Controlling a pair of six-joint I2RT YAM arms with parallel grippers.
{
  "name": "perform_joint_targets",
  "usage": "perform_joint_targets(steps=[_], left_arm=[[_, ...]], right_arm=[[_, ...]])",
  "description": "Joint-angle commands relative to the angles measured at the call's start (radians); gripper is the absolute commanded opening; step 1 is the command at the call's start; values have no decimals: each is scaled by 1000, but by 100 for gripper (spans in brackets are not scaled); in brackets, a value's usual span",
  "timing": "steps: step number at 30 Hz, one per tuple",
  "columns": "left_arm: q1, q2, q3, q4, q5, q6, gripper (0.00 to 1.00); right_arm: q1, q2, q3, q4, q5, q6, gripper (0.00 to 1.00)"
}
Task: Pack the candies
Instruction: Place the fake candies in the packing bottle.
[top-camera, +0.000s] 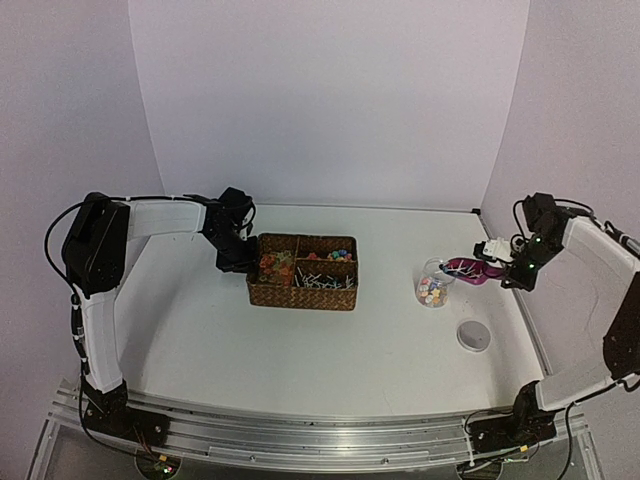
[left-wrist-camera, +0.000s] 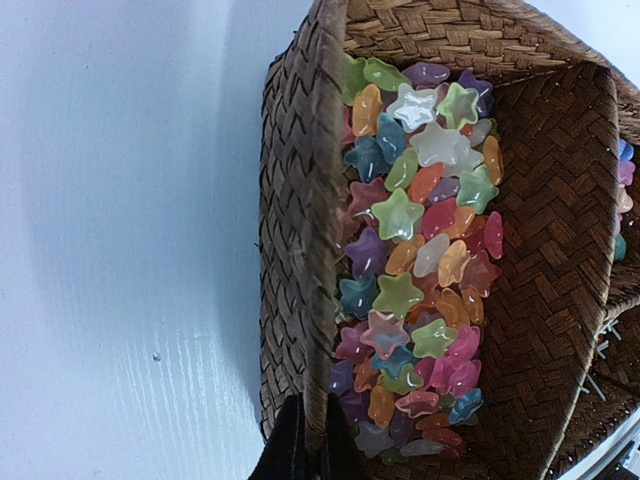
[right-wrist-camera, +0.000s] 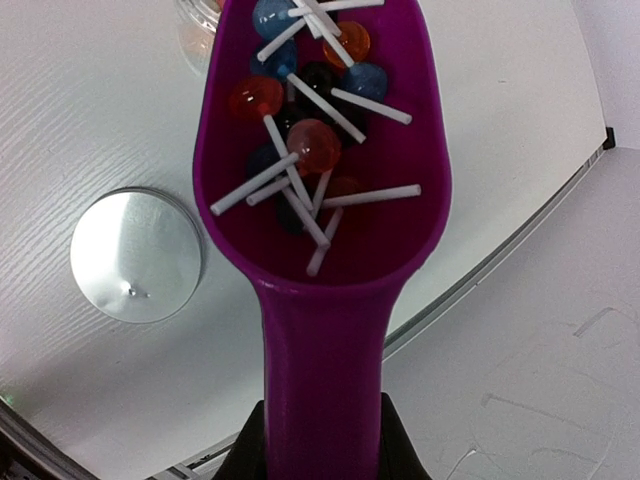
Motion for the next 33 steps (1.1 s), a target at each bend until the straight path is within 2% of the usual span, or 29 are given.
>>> perform_joint_targets(steps=[1,33], left_arm=[[14,31,5,-24,28,-47,0],[14,31,1,-23,29,-50,0]], right_arm=[[23,32,48,1,72,-8,0],[153,81,98,-28,298,-118,0]])
